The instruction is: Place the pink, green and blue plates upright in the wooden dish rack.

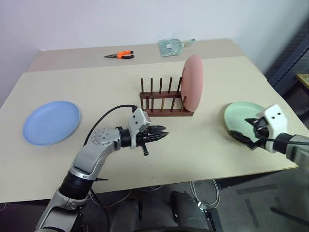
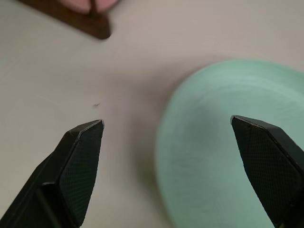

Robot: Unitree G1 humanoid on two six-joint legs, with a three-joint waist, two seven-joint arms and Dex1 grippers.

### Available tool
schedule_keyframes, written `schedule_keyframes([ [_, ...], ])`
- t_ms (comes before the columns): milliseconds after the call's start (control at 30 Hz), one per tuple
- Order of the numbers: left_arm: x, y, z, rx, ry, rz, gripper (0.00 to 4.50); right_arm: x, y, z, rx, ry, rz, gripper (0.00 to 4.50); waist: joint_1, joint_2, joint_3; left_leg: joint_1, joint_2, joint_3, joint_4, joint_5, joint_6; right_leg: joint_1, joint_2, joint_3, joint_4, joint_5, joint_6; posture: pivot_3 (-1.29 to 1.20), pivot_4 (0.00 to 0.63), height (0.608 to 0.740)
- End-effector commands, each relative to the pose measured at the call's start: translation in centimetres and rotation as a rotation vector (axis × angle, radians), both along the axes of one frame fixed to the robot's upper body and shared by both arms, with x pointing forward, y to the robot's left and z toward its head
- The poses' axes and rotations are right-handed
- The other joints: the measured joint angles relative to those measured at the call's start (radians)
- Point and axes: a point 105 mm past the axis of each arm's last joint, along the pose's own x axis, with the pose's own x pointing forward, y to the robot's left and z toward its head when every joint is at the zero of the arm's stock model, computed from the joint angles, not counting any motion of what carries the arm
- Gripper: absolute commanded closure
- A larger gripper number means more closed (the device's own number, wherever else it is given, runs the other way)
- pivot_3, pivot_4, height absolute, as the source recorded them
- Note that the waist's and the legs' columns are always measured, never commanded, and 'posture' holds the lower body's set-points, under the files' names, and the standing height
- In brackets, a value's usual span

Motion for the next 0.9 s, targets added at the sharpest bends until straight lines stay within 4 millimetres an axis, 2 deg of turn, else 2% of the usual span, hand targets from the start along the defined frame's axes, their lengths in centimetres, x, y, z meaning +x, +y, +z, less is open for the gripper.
schedule_keyframes([
  [33, -0.1, -0.2, 0.5, -0.008, -0.027, -0.016, 3.64, 0.4, -0.5, -1.7, -0.092, 0.028, -0.058, 0.02, 0.01, -0.001, 0.0, 0.0, 0.0, 0.0, 0.0, 0.0, 0.0, -0.001, 0.0, 0.0, -0.001, 0.0, 0.0, 0.0, 0.15, 0.74],
  [67, -0.2, -0.2, 0.4, -0.007, -0.027, -0.016, 3.64, 0.5, -0.7, -2.2, -0.109, 0.031, -0.071, 0.02, 0.014, -0.001, 0.0, -0.001, -0.001, 0.0, 0.0, 0.0, 0.0, -0.002, 0.0, 0.0, -0.001, 0.0, 0.0, 0.0, 0.15, 0.74],
  [167, -0.2, -0.3, 0.4, -0.006, -0.028, -0.014, 3.64, 0.8, -1.7, -3.3, -0.178, 0.045, -0.101, 0.85, 0.02, -0.001, 0.0, -0.001, -0.002, -0.001, 0.0, 0.0, 0.0, -0.001, -0.001, 0.0, -0.001, 0.002, -0.002, 0.0, 0.15, 0.74],
  [267, -0.2, -0.3, 0.5, -0.01, -0.031, -0.007, 3.64, 1.6, -2.2, -2.8, -0.173, -0.002, -0.134, 2.26, 0.02, -0.002, 0.0, -0.001, -0.002, -0.001, 0.001, 0.0, 0.0, 0.0, -0.002, 0.0, -0.001, 0.0, 0.001, 0.0, 0.15, 0.74],
  [400, -0.2, 0.0, 0.3, -0.003, -0.031, 0.007, 3.64, 2.9, -2.6, -0.9, -0.209, -0.092, -0.143, 4.23, 0.016, -0.002, 0.0, -0.001, -0.002, -0.001, 0.001, 0.0, 0.0, 0.0, -0.001, 0.0, -0.001, 0.0, 0.001, 0.0, 0.15, 0.74],
  [433, -0.2, 0.1, 0.2, -0.002, -0.03, 0.01, 3.64, 3.5, -2.8, 0.2, -0.226, -0.142, -0.155, 4.44, 0.012, -0.002, 0.0, -0.001, -0.002, -0.001, 0.001, 0.0, 0.0, 0.0, -0.001, 0.0, -0.001, 0.0, 0.001, 0.0, 0.15, 0.74],
  [533, -0.2, 0.2, 0.1, -0.002, -0.026, 0.017, 3.64, 5.5, -2.7, 5.5, -0.282, -0.396, -0.182, 4.44, 0.01, -0.002, 0.001, 0.0, -0.001, -0.001, 0.0, 0.0, 0.0, -0.001, -0.001, 0.0, -0.001, 0.0, 0.001, 0.0, 0.15, 0.74],
  [600, -0.2, 0.4, 0.0, 0.0, -0.025, 0.021, 3.64, 6.3, -1.9, 9.1, -0.248, -0.552, -0.184, 4.44, 0.01, 0.0, 0.001, -0.001, -0.002, -0.001, 0.0, 0.0, 0.0, -0.001, -0.001, 0.0, 0.0, 0.0, 0.0, 0.0, 0.15, 0.74],
  [633, -0.2, 0.5, 0.0, 0.002, -0.024, 0.026, 3.64, 6.6, -1.0, 11.9, -0.195, -0.654, -0.177, 4.44, 0.008, 0.0, 0.001, -0.001, -0.001, -0.001, 0.0, 0.0, 0.0, -0.001, -0.001, 0.0, 0.0, 0.0, 0.001, 0.0, 0.15, 0.74],
  [700, -0.1, 1.0, -0.3, 0.008, -0.02, 0.045, 3.64, 6.6, 2.3, 18.3, 0.018, -0.857, -0.098, 4.44, 0.004, 0.001, 0.002, -0.001, -0.001, -0.001, 0.0, 0.0, 0.0, -0.002, -0.001, 0.0, 0.0, 0.001, 0.0, 0.0, 0.15, 0.74],
  [767, 0.0, 1.4, -0.4, 0.012, -0.018, 0.063, 3.64, 5.8, 5.5, 22.5, 0.333, -0.925, 0.02, 4.44, 0.006, 0.002, 0.002, -0.001, -0.001, -0.001, -0.001, 0.0, 0.0, -0.003, 0.0, 0.0, 0.001, 0.003, -0.003, 0.0, 0.15, 0.74],
  [833, 0.2, 1.7, -0.5, 0.018, -0.018, 0.076, 3.64, 4.5, 8.4, 24.7, 0.606, -0.899, 0.181, 4.44, 0.011, 0.001, 0.002, -0.001, 0.0, -0.004, -0.001, 0.0, 0.0, -0.003, 0.001, -0.001, 0.001, 0.004, -0.001, 0.0, 0.15, 0.74],
  [900, 0.4, 2.0, -0.7, 0.035, -0.019, 0.085, 3.64, 2.9, 11.3, 26.2, 0.799, -0.851, 0.349, 4.44, 0.022, -0.001, 0.0, -0.001, 0.001, -0.008, -0.002, 0.0, 0.0, -0.002, 0.001, -0.005, 0.001, 0.004, -0.001, 0.0, 0.15, 0.74],
])
